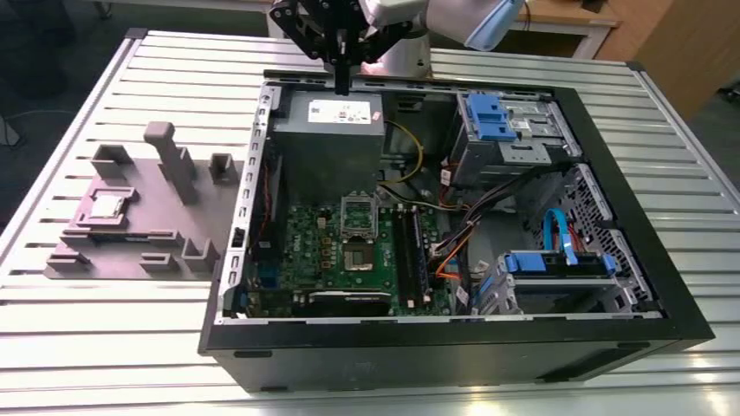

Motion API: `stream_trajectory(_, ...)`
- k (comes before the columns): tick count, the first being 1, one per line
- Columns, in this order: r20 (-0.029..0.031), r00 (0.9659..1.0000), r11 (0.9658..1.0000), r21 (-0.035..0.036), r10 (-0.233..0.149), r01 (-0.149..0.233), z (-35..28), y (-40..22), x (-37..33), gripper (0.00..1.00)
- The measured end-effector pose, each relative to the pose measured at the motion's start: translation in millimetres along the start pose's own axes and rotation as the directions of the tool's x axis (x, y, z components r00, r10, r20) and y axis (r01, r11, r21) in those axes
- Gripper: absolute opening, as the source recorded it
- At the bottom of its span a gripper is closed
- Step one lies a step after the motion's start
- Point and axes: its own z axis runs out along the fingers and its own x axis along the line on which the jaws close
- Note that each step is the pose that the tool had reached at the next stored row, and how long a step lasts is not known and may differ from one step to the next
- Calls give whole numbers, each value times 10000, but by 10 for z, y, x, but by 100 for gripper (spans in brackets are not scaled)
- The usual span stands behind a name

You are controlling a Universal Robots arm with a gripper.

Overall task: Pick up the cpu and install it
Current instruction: 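Reach for the cpu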

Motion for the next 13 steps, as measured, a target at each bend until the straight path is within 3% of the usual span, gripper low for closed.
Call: stream_trajectory(13,0,10000,10000,1,0,0,-2,-3,44,11)
